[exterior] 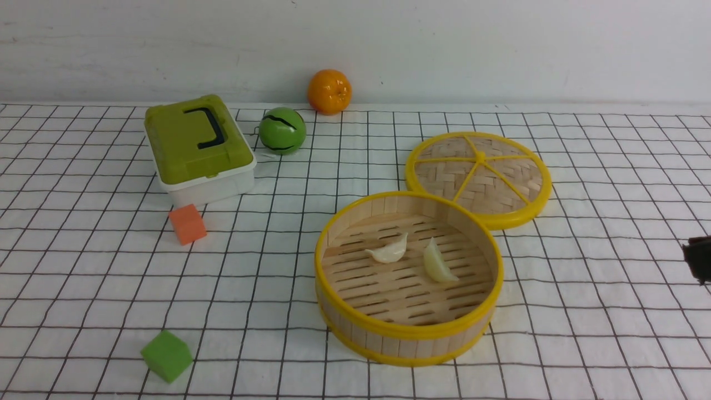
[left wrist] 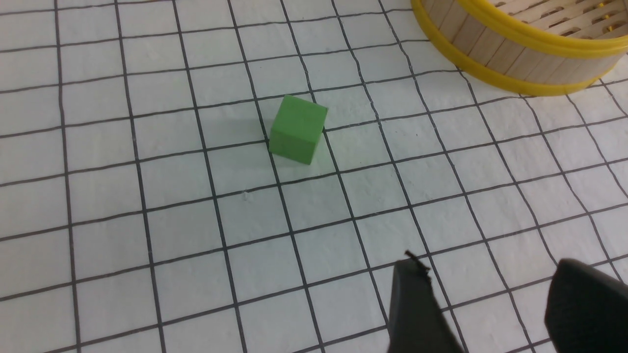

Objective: Put the dumplings into the steamer on the table with the white tablecloth.

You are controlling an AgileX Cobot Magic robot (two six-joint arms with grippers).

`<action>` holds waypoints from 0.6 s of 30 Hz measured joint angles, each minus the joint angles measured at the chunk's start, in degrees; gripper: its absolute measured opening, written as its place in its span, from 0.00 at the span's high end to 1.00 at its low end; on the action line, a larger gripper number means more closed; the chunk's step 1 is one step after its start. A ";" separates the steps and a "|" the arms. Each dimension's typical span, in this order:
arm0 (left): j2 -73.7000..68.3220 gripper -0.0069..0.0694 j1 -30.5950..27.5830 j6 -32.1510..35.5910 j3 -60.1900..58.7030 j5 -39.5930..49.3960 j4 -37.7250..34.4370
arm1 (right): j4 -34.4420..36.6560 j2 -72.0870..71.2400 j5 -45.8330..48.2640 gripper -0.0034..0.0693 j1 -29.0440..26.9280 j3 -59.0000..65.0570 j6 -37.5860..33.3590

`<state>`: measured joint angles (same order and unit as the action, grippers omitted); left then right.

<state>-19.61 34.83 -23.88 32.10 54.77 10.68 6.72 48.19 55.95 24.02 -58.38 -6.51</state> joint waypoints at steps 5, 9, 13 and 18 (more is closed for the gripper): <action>0.00 0.43 0.00 0.00 0.00 0.00 0.00 | -5.40 -0.80 -13.61 0.98 0.00 7.17 2.23; 0.00 0.43 0.00 0.00 0.00 0.00 0.00 | -10.32 -5.67 -26.56 0.98 -1.48 18.14 7.37; 0.00 0.43 0.00 0.00 0.00 0.00 0.00 | -12.46 -19.46 -39.95 0.98 -9.28 36.31 11.68; 0.00 0.43 0.00 0.00 0.00 0.00 0.00 | -12.71 -33.95 -44.87 0.98 -20.37 48.96 12.04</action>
<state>-19.61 34.83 -23.88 32.10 54.77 10.68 -5.99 14.25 11.07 3.66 -9.42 5.53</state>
